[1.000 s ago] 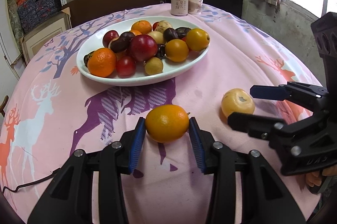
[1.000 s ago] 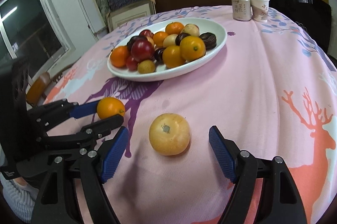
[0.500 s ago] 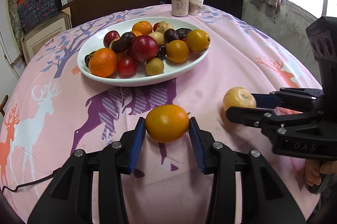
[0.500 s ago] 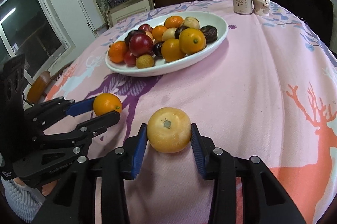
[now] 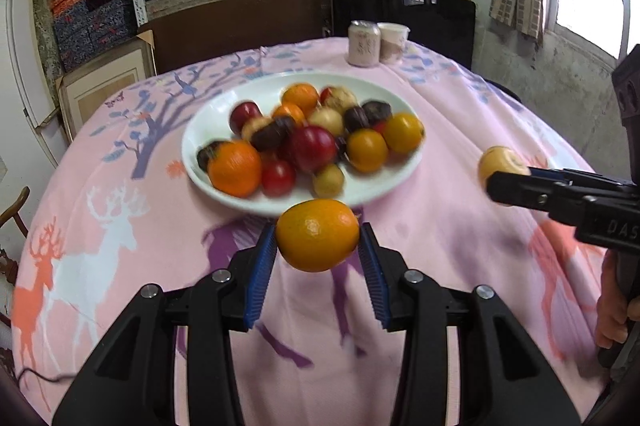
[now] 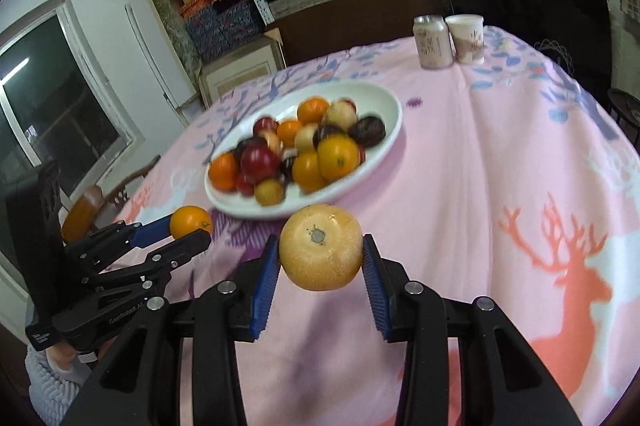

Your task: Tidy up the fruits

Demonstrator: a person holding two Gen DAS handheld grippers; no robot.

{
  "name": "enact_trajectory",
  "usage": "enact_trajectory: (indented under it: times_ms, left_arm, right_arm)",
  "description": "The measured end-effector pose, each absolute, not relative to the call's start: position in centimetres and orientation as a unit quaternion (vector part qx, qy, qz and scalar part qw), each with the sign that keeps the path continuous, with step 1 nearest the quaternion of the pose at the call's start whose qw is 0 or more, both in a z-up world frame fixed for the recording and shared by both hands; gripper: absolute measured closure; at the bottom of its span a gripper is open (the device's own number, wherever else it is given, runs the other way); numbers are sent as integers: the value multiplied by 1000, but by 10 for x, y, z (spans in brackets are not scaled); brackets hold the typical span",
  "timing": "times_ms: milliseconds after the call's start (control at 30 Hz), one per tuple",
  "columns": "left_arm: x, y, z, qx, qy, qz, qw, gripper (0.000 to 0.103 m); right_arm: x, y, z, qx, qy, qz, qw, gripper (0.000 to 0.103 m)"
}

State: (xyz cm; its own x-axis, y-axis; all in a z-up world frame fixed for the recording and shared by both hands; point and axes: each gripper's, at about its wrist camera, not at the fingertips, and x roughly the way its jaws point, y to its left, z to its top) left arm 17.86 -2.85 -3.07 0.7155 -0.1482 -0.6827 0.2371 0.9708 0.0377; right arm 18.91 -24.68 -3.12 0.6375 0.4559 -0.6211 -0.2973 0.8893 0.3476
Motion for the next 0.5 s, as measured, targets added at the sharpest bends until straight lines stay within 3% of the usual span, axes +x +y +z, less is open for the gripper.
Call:
enact_trajectory:
  times_ms: [300,500]
  left_arm:
    - [245,-18,4,47,341,-84,935,62]
    - [296,-18,2,42,347,-64,935,59]
  right_arm:
    - [249,-221,11,96,347,217,908,62]
    - [305,-197,0,78,369,208,902,59]
